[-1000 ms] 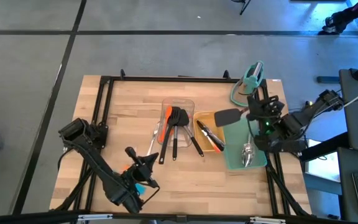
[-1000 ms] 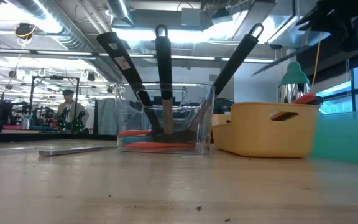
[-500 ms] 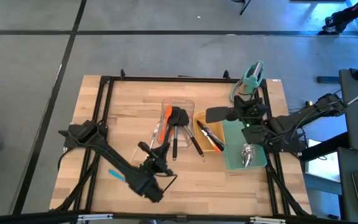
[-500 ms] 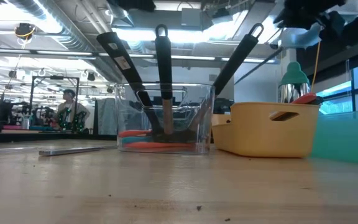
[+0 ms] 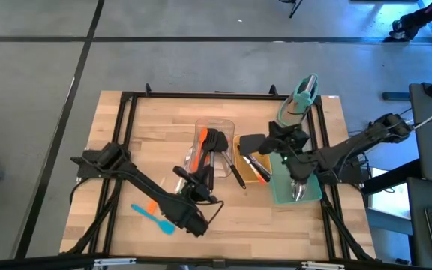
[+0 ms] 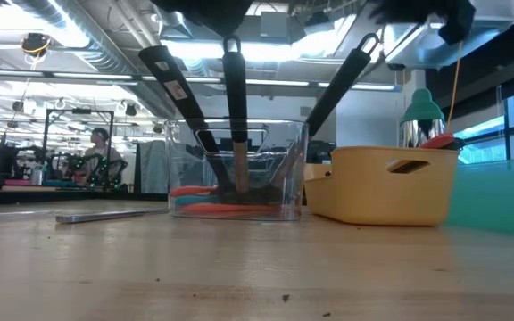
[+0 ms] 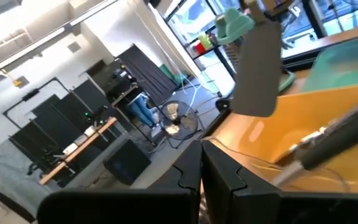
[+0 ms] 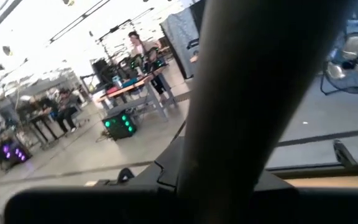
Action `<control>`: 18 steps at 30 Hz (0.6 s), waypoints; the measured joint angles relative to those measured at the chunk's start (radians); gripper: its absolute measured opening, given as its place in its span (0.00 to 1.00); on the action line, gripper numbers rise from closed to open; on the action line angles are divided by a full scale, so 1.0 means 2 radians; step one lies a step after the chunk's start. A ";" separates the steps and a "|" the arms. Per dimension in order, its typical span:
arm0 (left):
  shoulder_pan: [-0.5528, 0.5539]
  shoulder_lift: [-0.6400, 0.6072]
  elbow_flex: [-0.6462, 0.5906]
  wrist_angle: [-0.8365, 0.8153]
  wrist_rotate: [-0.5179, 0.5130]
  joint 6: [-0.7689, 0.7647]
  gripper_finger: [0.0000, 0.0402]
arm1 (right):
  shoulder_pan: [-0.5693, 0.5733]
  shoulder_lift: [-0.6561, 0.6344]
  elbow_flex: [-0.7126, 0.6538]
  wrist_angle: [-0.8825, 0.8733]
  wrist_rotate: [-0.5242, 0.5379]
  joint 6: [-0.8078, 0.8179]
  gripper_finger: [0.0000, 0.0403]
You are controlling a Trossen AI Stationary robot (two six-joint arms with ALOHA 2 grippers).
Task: Pick & Place Kitchen Items
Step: Put the black spatula into the transparent bin
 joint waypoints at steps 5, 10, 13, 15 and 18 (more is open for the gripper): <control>-0.012 0.001 0.000 0.095 0.005 0.076 0.01 | 0.025 0.054 0.051 0.046 0.000 -0.099 0.13; -0.025 0.001 0.000 0.185 0.043 0.189 0.01 | 0.045 0.113 0.110 0.046 -0.001 -0.172 0.13; -0.039 0.001 0.000 0.217 0.057 0.234 0.01 | 0.062 0.145 0.140 0.046 -0.002 -0.191 0.13; -0.050 0.001 0.000 0.226 0.051 0.239 0.01 | 0.073 0.165 0.161 0.046 -0.002 -0.204 0.13; -0.068 0.001 0.000 0.227 0.017 0.231 0.01 | 0.086 0.191 0.194 0.046 -0.002 -0.234 0.13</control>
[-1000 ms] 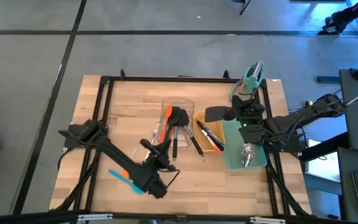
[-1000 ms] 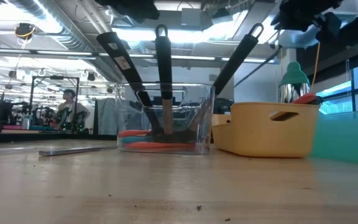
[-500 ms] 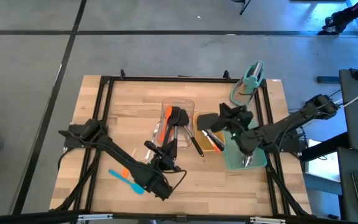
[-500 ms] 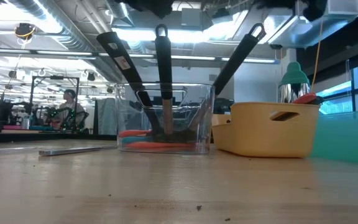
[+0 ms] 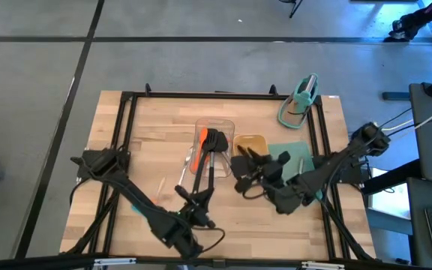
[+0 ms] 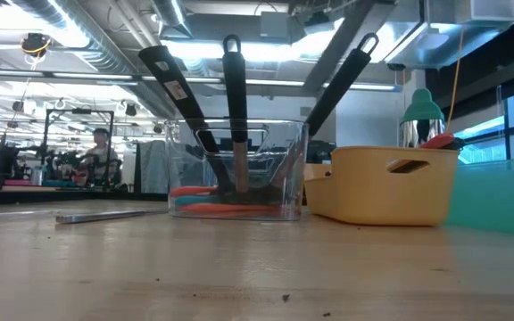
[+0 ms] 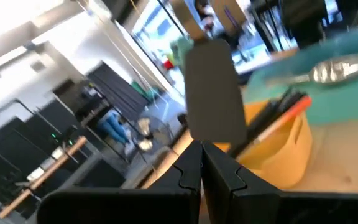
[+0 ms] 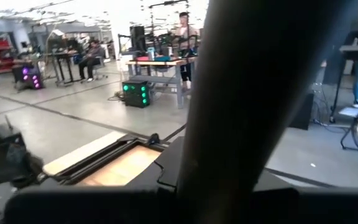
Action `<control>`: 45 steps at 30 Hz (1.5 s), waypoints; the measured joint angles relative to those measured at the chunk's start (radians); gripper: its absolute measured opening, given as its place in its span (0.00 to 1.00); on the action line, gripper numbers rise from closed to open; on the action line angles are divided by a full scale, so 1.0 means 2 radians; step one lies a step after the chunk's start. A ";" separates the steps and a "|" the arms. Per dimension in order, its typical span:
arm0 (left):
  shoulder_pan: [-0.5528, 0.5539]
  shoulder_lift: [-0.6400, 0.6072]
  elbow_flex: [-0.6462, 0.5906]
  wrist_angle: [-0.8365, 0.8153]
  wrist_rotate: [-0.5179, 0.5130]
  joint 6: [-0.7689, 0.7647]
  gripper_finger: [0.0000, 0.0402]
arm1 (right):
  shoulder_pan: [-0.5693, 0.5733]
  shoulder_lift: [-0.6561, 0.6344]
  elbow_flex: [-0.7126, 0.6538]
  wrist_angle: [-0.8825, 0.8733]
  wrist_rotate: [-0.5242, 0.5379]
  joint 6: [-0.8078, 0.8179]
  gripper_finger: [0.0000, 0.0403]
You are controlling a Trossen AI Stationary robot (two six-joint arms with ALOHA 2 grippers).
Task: Pick & Place Kitchen Items
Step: Put the black spatula into the transparent bin
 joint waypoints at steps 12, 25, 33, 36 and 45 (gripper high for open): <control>-0.031 0.000 0.000 0.005 -0.017 -0.022 0.02 | 0.037 0.086 0.150 0.000 0.000 -0.084 0.13; -0.091 -0.002 0.000 0.299 0.210 0.386 0.01 | 0.075 0.150 0.256 -0.002 -0.067 -0.220 0.13; -0.138 -0.034 0.000 0.460 0.255 0.526 0.00 | 0.123 0.150 0.256 -0.005 -0.116 -0.259 0.13; -0.137 -0.040 0.000 0.496 0.300 0.558 0.01 | 0.134 0.150 0.256 -0.004 -0.194 -0.259 0.13; -0.136 -0.040 0.000 0.533 0.292 0.634 0.02 | 0.168 0.150 0.288 -0.109 -0.318 -0.239 0.13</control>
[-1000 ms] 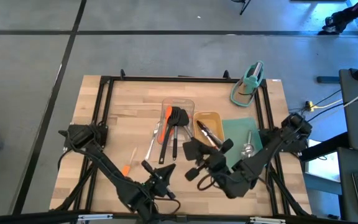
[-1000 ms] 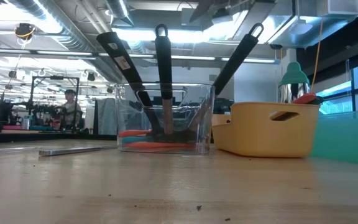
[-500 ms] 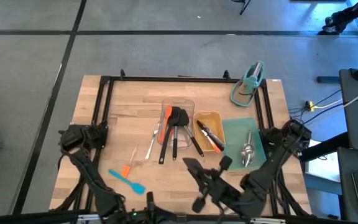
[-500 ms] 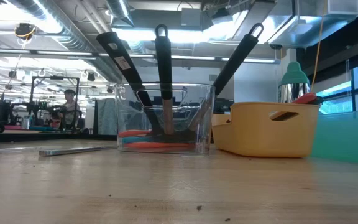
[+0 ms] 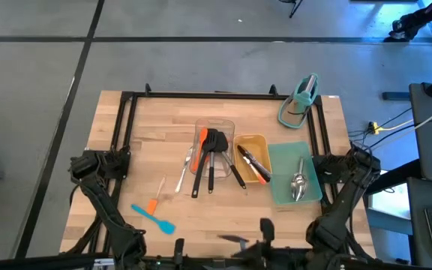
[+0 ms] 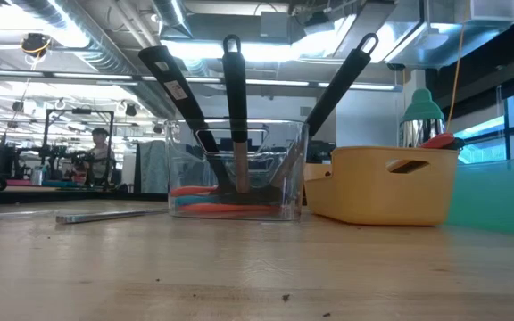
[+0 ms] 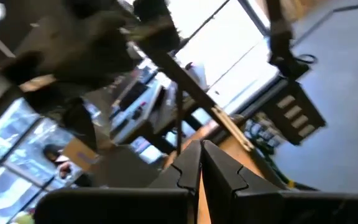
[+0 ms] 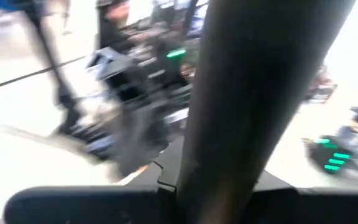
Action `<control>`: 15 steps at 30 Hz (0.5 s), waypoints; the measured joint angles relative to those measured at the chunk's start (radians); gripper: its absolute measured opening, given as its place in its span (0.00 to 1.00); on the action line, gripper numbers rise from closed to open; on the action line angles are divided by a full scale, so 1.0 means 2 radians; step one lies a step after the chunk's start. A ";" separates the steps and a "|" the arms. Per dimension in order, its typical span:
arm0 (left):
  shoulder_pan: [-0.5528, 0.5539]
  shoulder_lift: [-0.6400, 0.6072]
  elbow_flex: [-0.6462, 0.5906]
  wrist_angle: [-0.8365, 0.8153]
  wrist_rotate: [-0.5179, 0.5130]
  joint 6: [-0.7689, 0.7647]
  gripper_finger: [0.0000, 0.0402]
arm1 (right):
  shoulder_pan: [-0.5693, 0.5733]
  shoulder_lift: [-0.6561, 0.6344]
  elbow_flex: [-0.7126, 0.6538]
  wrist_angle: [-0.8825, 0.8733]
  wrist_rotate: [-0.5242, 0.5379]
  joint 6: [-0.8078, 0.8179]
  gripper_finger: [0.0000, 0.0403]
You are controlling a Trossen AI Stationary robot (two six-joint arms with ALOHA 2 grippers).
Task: Pick & Place Kitchen Items
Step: Put the black spatula into the transparent bin
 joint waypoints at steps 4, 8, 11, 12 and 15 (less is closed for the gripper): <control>-0.002 0.000 0.007 0.041 -0.019 0.016 0.02 | 0.003 0.000 0.024 -0.092 -0.082 0.050 0.13; 0.008 -0.009 0.015 0.012 0.044 -0.031 0.03 | 0.000 0.000 0.024 -0.111 -0.123 0.062 0.13; 0.029 -0.026 0.015 -0.042 0.168 -0.106 0.01 | -0.006 0.000 0.025 -0.130 -0.155 0.076 0.13; 0.039 -0.031 0.015 -0.058 0.217 -0.133 0.01 | -0.007 0.000 0.025 -0.138 -0.165 0.077 0.13; 0.072 -0.040 0.016 -0.102 0.344 -0.197 0.01 | -0.009 0.000 0.024 -0.152 -0.194 0.077 0.13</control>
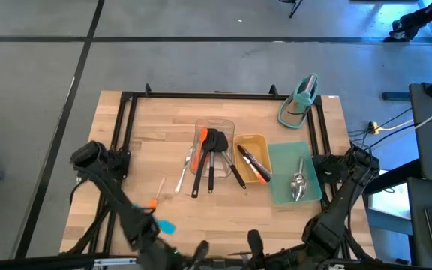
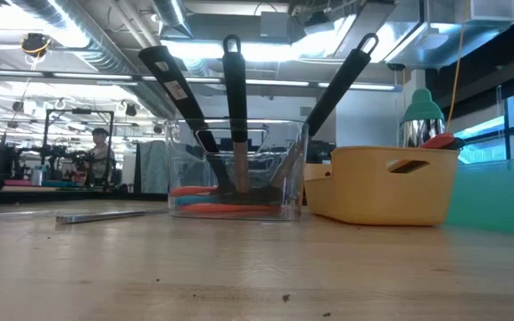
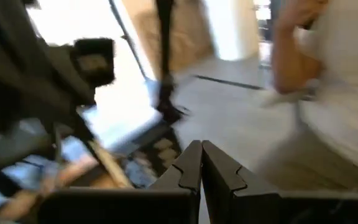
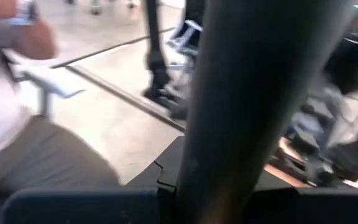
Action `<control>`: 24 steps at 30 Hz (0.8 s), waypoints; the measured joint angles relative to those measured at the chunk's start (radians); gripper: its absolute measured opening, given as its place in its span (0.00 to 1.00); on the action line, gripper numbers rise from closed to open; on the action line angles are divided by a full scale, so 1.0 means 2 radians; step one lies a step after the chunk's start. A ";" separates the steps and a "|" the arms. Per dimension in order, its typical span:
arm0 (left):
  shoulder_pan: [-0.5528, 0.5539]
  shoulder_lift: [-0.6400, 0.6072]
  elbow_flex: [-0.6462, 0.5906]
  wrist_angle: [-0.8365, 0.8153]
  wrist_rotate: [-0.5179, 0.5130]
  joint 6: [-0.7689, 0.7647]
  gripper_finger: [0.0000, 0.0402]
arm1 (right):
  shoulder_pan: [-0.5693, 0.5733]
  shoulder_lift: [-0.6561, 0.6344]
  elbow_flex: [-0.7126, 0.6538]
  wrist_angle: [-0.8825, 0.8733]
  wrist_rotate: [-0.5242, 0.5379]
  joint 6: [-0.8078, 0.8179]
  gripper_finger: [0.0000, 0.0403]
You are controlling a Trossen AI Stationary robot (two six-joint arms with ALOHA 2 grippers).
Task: Pick & Place Kitchen Items
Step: Put the black spatula into the transparent bin
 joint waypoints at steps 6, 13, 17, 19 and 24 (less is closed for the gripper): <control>0.070 -0.039 0.000 -0.054 0.143 -0.081 0.00 | -0.016 0.000 0.000 -0.023 -0.152 0.003 0.13; 0.085 -0.049 0.000 0.009 0.348 -0.122 0.02 | -0.041 0.000 -0.009 -0.053 -0.312 0.002 0.13; 0.068 -0.047 0.000 0.008 0.177 -0.071 0.02 | -0.056 0.000 -0.017 -0.045 -0.344 -0.004 0.13; 0.058 -0.047 0.000 0.003 0.076 -0.043 0.04 | -0.066 0.000 -0.020 -0.037 -0.345 0.006 0.13; 0.023 -0.043 0.000 0.000 -0.116 -0.016 0.17 | -0.079 0.000 -0.023 -0.044 -0.285 0.028 0.13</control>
